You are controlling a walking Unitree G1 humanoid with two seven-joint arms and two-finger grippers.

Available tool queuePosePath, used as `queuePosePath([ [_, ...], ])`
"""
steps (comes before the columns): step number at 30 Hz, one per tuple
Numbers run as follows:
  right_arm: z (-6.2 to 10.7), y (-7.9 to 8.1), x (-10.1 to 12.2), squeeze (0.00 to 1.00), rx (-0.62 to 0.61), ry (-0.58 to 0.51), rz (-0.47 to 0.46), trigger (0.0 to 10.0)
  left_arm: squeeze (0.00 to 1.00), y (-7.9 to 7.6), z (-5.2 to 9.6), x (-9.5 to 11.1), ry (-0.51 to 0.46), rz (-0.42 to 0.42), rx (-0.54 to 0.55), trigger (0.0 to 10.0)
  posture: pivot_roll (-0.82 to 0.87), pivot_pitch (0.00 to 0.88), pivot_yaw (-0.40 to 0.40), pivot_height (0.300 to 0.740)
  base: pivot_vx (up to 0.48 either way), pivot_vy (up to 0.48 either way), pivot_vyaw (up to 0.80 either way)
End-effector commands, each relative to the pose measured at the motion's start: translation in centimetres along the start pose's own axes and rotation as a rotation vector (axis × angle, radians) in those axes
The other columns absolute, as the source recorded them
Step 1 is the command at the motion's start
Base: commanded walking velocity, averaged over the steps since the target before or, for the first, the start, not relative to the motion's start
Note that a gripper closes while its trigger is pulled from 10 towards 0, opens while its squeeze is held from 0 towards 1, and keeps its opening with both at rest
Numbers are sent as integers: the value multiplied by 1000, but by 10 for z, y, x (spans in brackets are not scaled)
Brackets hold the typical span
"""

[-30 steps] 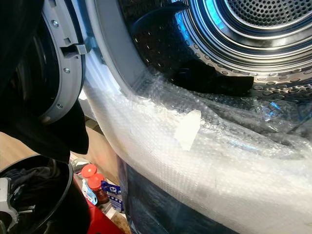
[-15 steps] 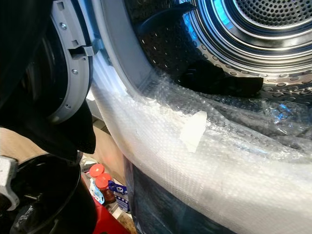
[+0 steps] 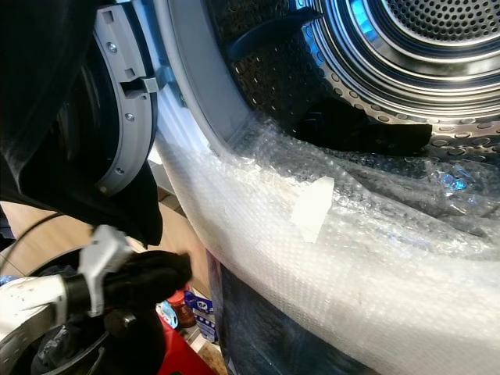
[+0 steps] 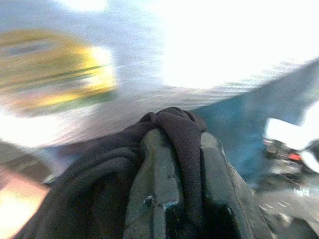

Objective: Clothes washing

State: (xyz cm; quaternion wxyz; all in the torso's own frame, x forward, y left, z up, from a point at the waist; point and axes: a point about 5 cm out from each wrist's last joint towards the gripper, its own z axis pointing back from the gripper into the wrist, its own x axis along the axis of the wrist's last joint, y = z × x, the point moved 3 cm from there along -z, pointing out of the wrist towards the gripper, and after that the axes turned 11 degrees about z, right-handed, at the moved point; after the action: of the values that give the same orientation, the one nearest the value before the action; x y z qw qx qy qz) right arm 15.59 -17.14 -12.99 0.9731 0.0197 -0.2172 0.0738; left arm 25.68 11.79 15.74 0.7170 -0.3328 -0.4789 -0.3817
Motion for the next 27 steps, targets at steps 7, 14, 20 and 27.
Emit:
queuePosePath([
  [7, 0, 7, -7, 0, 8, 12, -36, 10000, 0, -51, -41, 4, 51, -23, -338, 0, 76, 15, 118, 740, 0, 0, 0],
  [14, 0, 8, -5, 0, 6, 5, -44, 10000, 0, -81, -56, -5, 84, 9, -479, 0, 68, 41, 126, 740, 0, 0, 0],
  [20, -1, 9, -1, 0, 1, -6, -66, 10000, 0, -91, -58, -16, 114, 27, -508, 0, 56, 69, 139, 740, 0, 0, 0],
  [27, -1, 11, -2, 0, 3, -3, -68, 10000, 0, -89, -58, -21, 127, 51, -496, 0, 66, 78, 138, 740, 0, 0, 0],
])
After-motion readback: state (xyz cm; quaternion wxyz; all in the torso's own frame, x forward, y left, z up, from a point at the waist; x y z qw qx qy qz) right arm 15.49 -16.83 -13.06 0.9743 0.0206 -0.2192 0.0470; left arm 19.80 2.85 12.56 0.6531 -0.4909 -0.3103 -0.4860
